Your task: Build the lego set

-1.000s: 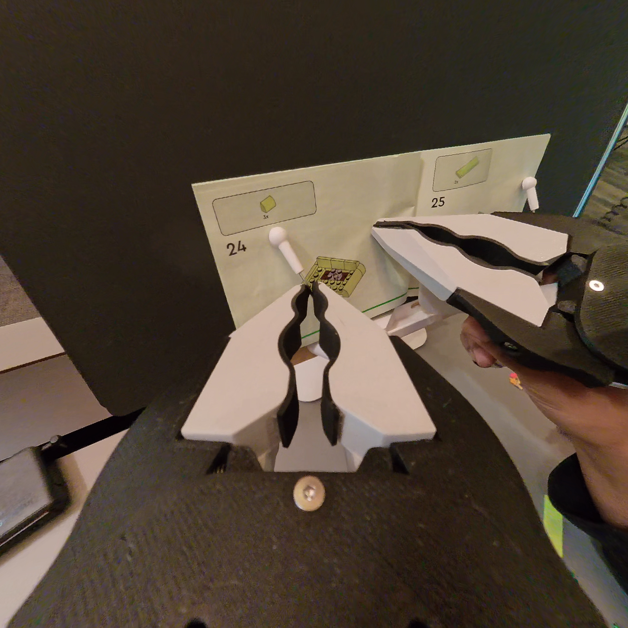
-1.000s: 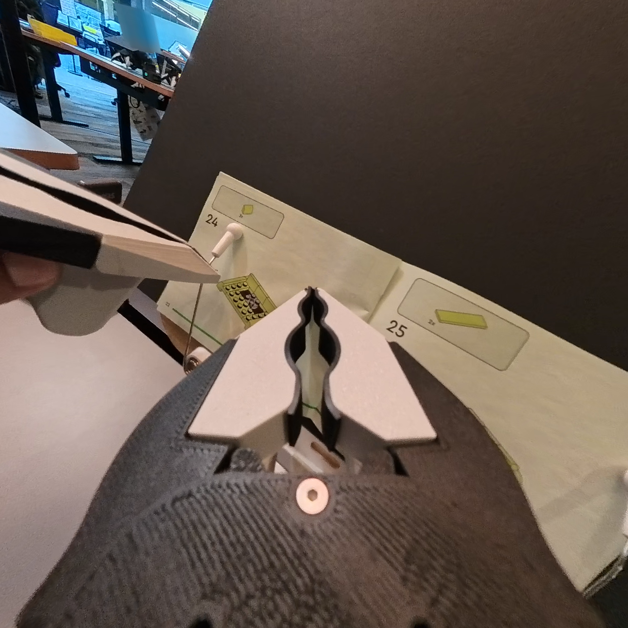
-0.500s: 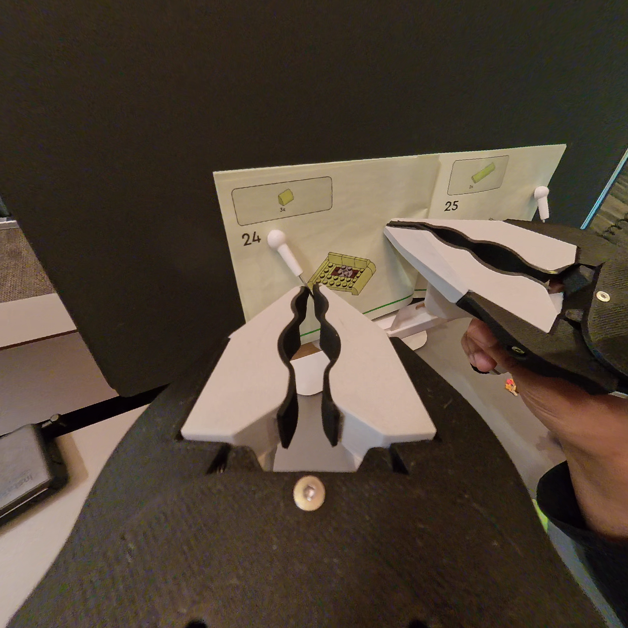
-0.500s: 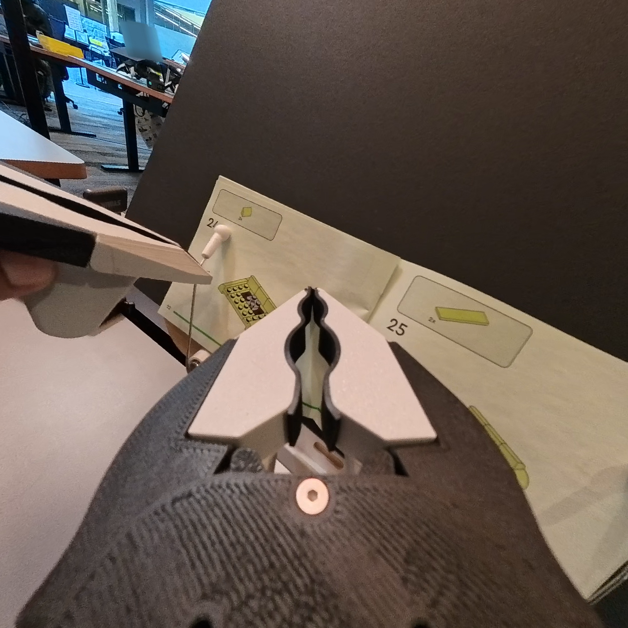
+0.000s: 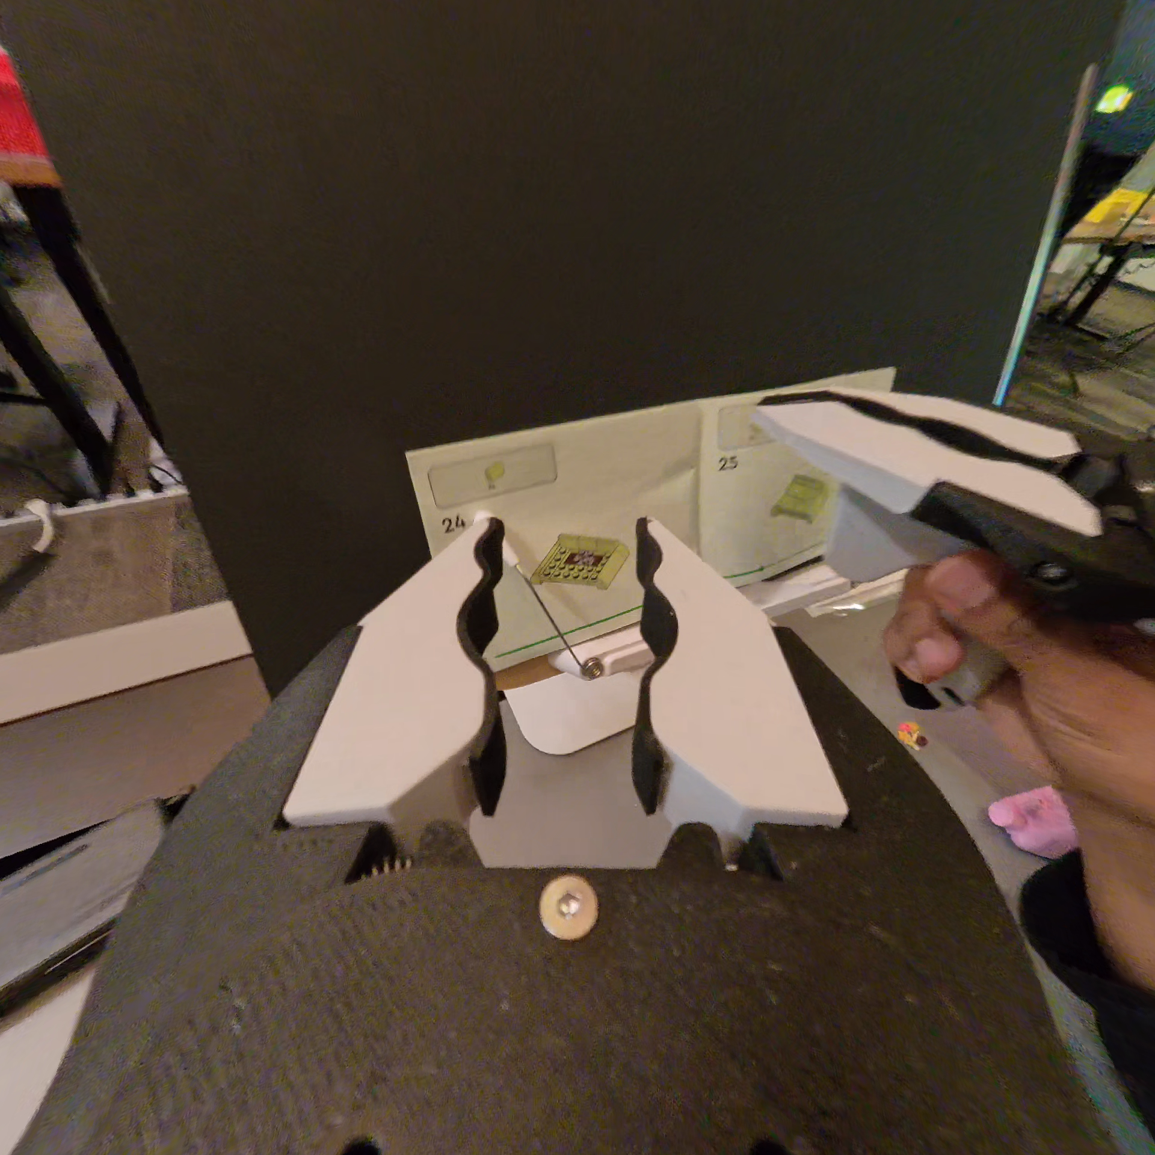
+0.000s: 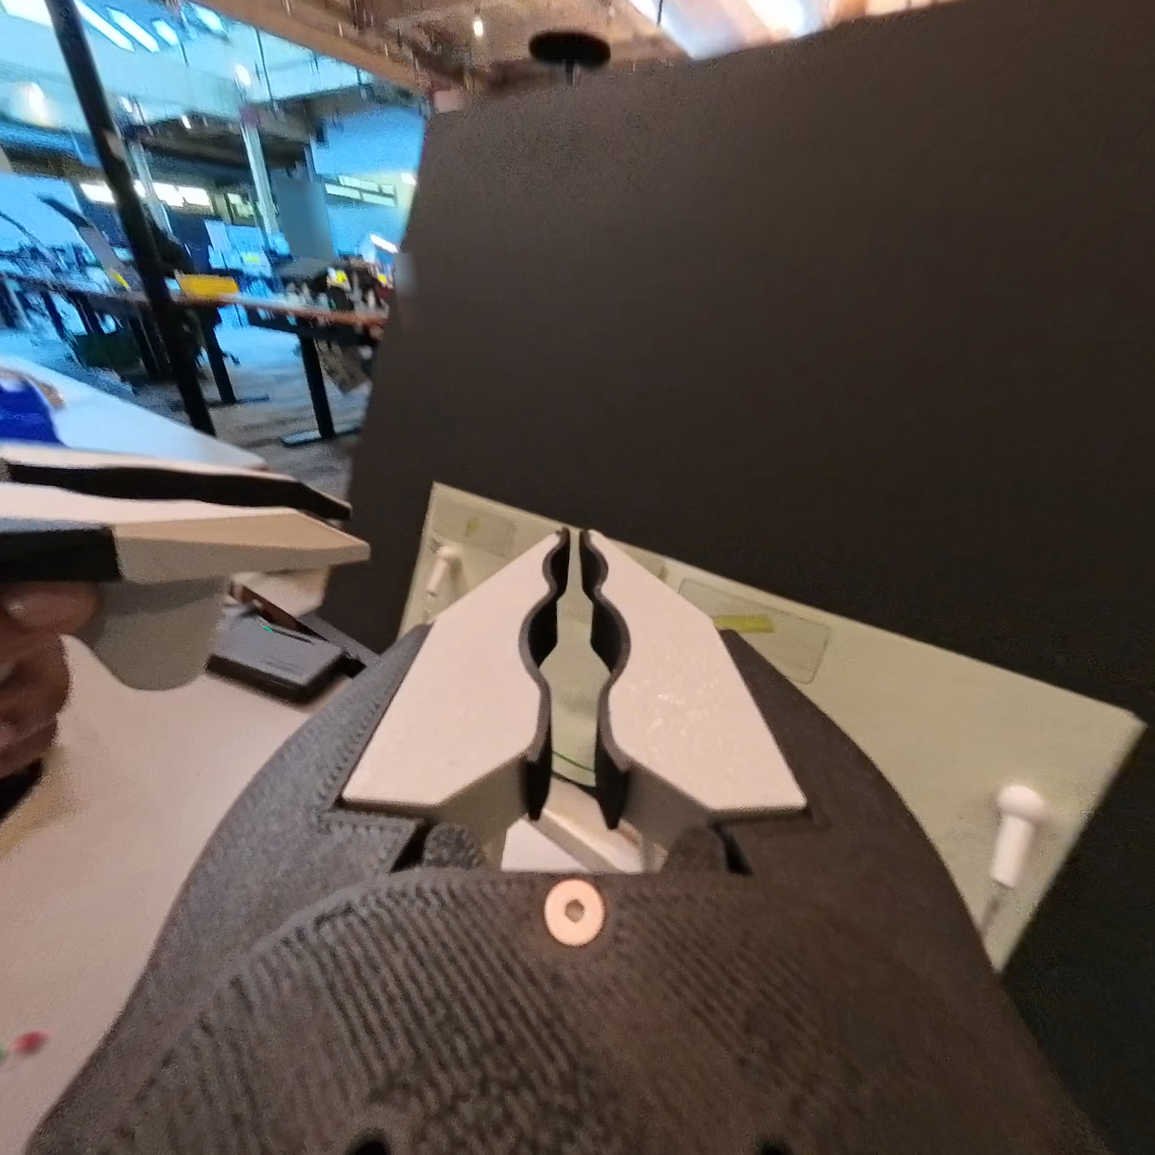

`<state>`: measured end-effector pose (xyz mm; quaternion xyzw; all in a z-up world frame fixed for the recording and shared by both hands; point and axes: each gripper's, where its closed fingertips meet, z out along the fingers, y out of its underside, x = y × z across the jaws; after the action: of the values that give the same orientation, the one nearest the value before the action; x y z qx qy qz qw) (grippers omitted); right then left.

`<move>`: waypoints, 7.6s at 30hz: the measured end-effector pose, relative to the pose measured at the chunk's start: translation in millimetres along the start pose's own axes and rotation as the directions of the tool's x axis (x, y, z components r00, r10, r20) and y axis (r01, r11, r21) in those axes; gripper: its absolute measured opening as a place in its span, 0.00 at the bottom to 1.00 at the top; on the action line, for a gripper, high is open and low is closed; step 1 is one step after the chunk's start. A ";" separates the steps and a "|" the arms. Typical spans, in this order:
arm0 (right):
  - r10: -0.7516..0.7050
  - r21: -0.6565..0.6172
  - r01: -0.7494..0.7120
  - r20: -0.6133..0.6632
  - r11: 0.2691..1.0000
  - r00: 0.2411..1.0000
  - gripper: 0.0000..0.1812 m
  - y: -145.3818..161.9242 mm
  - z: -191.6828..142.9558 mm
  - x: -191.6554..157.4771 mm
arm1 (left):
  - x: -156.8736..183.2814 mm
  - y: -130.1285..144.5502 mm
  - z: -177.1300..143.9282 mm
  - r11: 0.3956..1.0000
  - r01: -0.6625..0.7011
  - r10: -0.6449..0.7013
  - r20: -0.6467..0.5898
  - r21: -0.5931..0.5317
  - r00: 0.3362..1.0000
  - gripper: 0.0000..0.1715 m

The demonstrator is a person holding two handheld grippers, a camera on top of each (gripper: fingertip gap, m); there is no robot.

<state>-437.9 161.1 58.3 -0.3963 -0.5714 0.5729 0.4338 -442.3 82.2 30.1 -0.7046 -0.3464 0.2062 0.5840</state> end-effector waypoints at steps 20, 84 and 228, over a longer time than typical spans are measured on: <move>0.254 -0.269 -0.203 0.170 0.942 0.952 0.01 145.9 -293.5 -145.5 | 126.0 254.0 -141.9 0.876 -0.187 0.010 -0.370 -0.444 0.929 0.09; 0.681 -0.605 -0.415 0.309 0.680 0.664 0.02 197.8 -384.8 -202.2 | 284.8 297.2 -243.8 0.612 -0.758 0.698 -0.606 0.227 0.382 0.06; -0.033 -0.638 0.207 0.273 0.741 0.961 0.05 250.2 -412.6 -164.4 | 220.4 333.2 -224.7 0.733 -0.631 0.311 -0.700 -0.254 0.643 0.27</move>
<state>-6.1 140.5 -212.0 -0.4126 -0.8101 0.3484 0.2282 -54.9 64.1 -214.3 -0.9189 0.0269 0.0235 0.3928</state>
